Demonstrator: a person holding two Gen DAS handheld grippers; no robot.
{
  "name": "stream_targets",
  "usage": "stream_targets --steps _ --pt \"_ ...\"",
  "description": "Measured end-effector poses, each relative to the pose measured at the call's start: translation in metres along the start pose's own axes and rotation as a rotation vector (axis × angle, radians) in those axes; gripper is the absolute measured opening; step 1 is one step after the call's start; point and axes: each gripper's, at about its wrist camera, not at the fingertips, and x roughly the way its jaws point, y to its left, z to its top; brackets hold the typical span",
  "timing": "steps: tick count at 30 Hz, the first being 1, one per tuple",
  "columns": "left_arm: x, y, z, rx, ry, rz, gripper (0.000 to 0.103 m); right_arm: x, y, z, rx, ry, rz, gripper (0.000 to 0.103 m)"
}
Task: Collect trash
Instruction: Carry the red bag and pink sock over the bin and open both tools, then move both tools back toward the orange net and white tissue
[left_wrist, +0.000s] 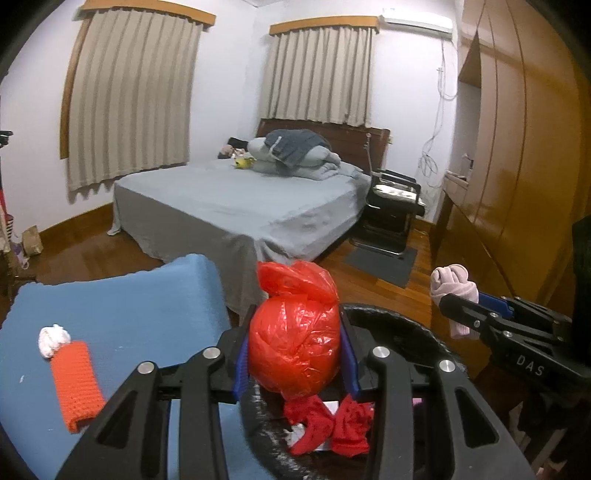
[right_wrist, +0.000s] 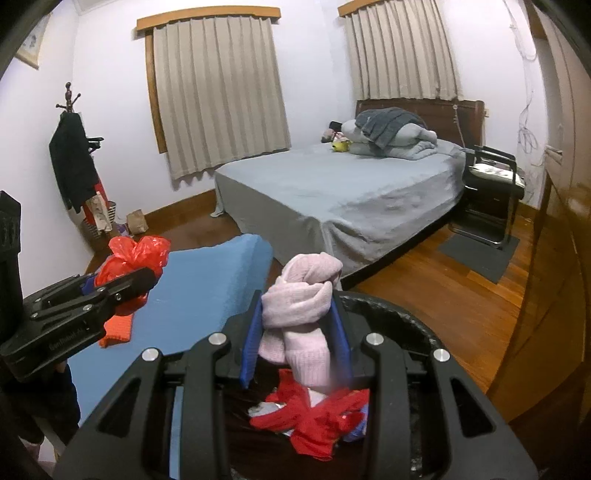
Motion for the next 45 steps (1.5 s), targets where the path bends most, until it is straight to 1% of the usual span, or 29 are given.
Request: stream_targets --steps 4,13,18,24,28,29,30,31,32,33,34,36,37,38,39,40,41,42,44,45 --pt "0.010 -0.009 -0.004 0.012 0.020 -0.032 0.039 -0.003 -0.011 -0.006 0.014 0.008 -0.029 0.033" --pt "0.026 -0.025 -0.006 0.034 0.045 -0.065 0.040 -0.006 -0.032 -0.014 0.037 0.020 -0.077 0.033" --pt "0.040 -0.036 -0.009 0.044 0.075 -0.081 0.040 0.000 -0.040 -0.019 0.047 0.044 -0.092 0.034" --pt "0.061 -0.036 -0.016 0.040 0.124 -0.095 0.040 0.013 -0.046 -0.029 0.056 0.081 -0.101 0.034" --pt "0.067 -0.036 -0.019 0.043 0.137 -0.100 0.040 0.021 -0.049 -0.033 0.064 0.098 -0.105 0.034" --pt "0.069 -0.036 -0.020 0.045 0.143 -0.104 0.042 0.023 -0.050 -0.034 0.065 0.103 -0.105 0.035" --pt "0.071 -0.036 -0.021 0.046 0.150 -0.105 0.046 0.026 -0.051 -0.035 0.068 0.110 -0.108 0.036" --pt "0.073 -0.038 -0.020 0.048 0.156 -0.105 0.048 0.029 -0.053 -0.036 0.069 0.120 -0.110 0.041" --pt "0.072 -0.036 -0.020 0.046 0.157 -0.113 0.054 0.030 -0.053 -0.037 0.071 0.123 -0.114 0.048" --pt "0.072 -0.035 -0.020 0.045 0.156 -0.112 0.060 0.031 -0.054 -0.037 0.074 0.125 -0.118 0.048" --pt "0.071 -0.034 -0.019 0.044 0.153 -0.106 0.063 0.032 -0.055 -0.038 0.075 0.129 -0.122 0.050" --pt "0.070 -0.032 -0.018 0.040 0.148 -0.100 0.066 0.032 -0.056 -0.039 0.076 0.126 -0.129 0.059" --pt "0.070 -0.029 -0.017 0.035 0.147 -0.096 0.067 0.032 -0.056 -0.039 0.075 0.124 -0.133 0.062" --pt "0.069 -0.027 -0.017 0.029 0.144 -0.090 0.070 0.032 -0.056 -0.039 0.073 0.121 -0.136 0.069" --pt "0.068 -0.024 -0.016 0.025 0.141 -0.082 0.072 0.031 -0.056 -0.039 0.072 0.115 -0.143 0.078" --pt "0.066 -0.021 -0.016 0.023 0.138 -0.069 0.075 0.030 -0.056 -0.040 0.071 0.112 -0.149 0.084" --pt "0.065 -0.020 -0.015 0.021 0.135 -0.056 0.081 0.029 -0.056 -0.040 0.071 0.106 -0.155 0.091" --pt "0.064 -0.019 -0.014 0.020 0.131 -0.046 0.085 0.028 -0.056 -0.040 0.073 0.101 -0.158 0.093" --pt "0.058 -0.011 -0.013 0.016 0.121 -0.026 0.088 0.027 -0.055 -0.039 0.079 0.107 -0.149 0.097" --pt "0.054 -0.007 -0.013 0.011 0.118 -0.014 0.089 0.026 -0.054 -0.038 0.078 0.107 -0.147 0.097"
